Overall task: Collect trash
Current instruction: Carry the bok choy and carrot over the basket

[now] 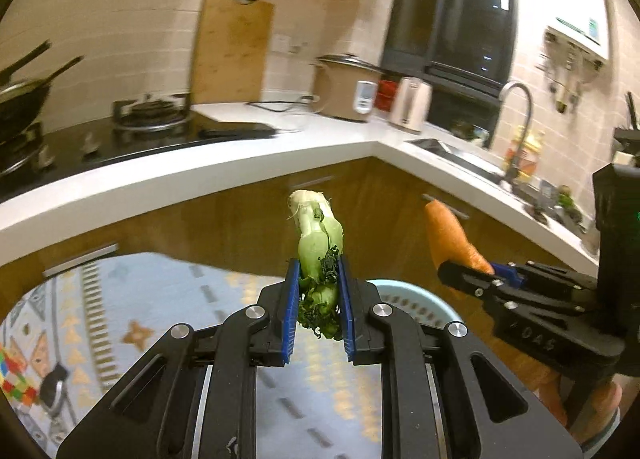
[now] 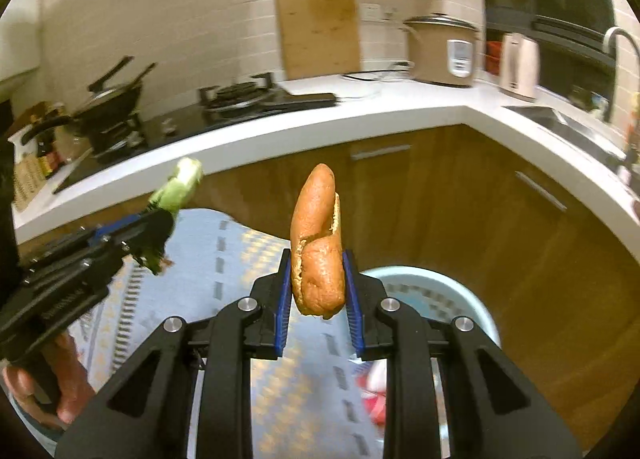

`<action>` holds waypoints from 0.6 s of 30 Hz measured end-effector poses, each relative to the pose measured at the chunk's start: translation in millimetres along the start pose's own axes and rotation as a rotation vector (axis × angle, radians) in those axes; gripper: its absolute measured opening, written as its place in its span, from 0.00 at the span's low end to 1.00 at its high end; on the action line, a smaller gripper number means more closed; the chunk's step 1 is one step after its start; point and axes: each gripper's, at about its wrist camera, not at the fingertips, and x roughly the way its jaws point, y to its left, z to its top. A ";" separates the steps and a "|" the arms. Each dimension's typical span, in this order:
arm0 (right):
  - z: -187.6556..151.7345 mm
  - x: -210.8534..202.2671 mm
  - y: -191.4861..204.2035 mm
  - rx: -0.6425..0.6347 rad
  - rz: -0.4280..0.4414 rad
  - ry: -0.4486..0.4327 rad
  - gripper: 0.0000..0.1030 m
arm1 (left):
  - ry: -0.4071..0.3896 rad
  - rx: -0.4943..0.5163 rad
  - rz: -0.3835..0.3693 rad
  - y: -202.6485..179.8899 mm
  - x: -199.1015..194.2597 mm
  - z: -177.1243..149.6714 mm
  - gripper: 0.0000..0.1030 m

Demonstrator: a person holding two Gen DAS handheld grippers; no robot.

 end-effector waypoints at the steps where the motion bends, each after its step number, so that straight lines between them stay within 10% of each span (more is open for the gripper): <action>1: -1.5 -2.0 -6.2 0.003 -0.015 0.003 0.20 | 0.003 0.011 -0.017 -12.1 2.7 1.1 0.16; 18: -44.4 18.5 -112.4 0.196 -0.092 0.166 0.21 | 0.176 -0.001 -0.150 -86.9 87.2 -28.6 0.16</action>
